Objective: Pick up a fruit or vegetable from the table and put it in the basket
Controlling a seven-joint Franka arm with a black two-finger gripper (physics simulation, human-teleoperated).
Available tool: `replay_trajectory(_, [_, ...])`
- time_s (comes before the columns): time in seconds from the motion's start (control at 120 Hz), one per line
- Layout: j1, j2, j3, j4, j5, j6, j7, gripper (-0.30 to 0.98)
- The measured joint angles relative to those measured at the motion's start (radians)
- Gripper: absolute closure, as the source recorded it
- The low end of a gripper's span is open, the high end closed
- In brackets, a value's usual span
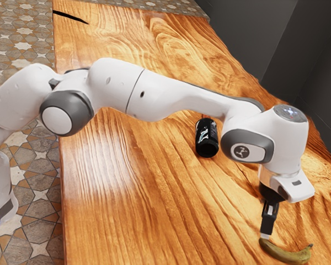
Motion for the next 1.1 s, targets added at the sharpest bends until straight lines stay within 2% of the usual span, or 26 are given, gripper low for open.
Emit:
replay_trajectory(0.2, [-0.003, 0.072, -0.019, 0.014, 0.002, 0.196, -0.015, 0.03])
replay_trajectory(0.367, [0.002, 0.128, -0.037, 0.022, 0.002, 0.283, -0.025, 0.04])
replay_trajectory(0.608, [0.034, 0.169, -0.027, 0.037, 0.008, 0.257, -0.034, 0.05])
replay_trajectory(0.875, [0.035, 0.221, -0.028, 0.147, 0.018, 0.246, -0.039, 0.06])
replay_trajectory(1.1, [0.03, 0.233, -0.033, 0.155, 0.019, 0.287, -0.044, 0.06])
